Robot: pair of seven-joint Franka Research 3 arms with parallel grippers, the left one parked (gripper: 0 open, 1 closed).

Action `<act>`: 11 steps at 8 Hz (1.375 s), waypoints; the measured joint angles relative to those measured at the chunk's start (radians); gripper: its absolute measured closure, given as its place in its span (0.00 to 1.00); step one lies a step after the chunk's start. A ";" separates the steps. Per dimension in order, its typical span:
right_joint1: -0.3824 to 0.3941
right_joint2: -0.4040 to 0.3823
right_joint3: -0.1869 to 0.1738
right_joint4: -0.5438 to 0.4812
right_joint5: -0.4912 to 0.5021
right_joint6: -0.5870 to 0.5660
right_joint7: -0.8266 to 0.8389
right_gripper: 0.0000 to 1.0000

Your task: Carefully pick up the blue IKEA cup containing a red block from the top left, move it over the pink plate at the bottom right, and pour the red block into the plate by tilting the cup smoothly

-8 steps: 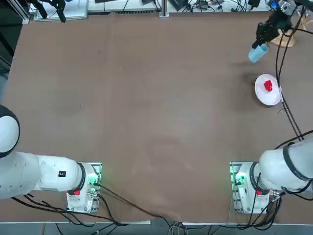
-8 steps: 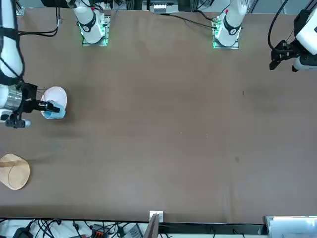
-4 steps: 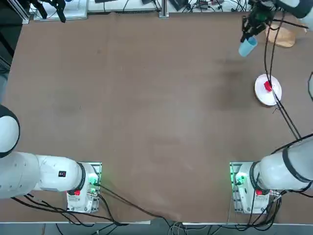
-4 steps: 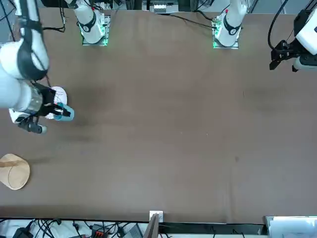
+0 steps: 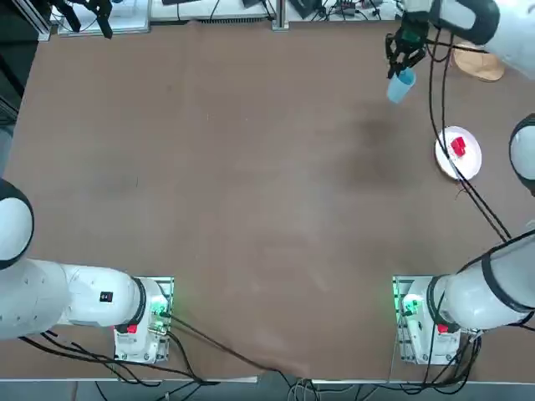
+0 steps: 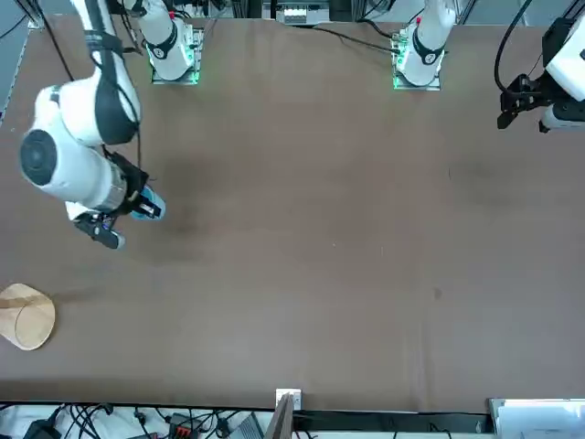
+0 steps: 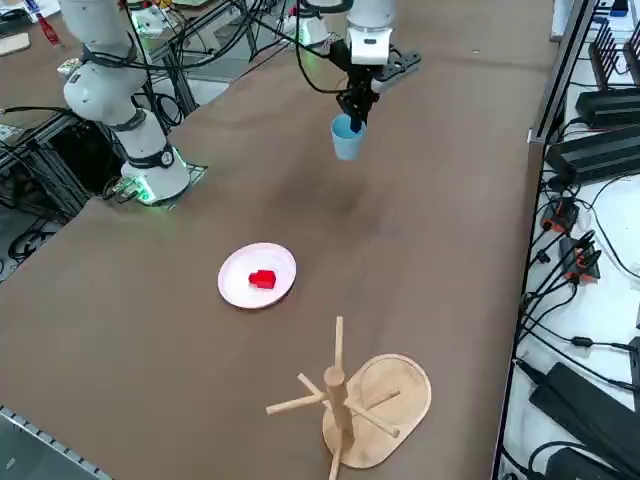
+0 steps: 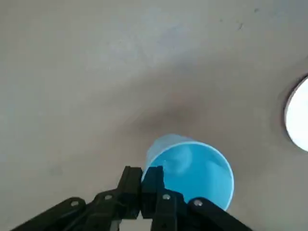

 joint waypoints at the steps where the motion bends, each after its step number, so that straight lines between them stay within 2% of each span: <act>1: 0.022 0.024 -0.004 -0.001 -0.019 0.022 0.058 0.97; 3: 0.063 0.101 -0.010 -0.005 -0.028 0.120 0.166 0.97; 6: 0.101 0.216 -0.017 -0.004 -0.039 0.240 0.221 0.97; 11: 0.106 0.264 -0.022 -0.001 -0.070 0.282 0.253 0.97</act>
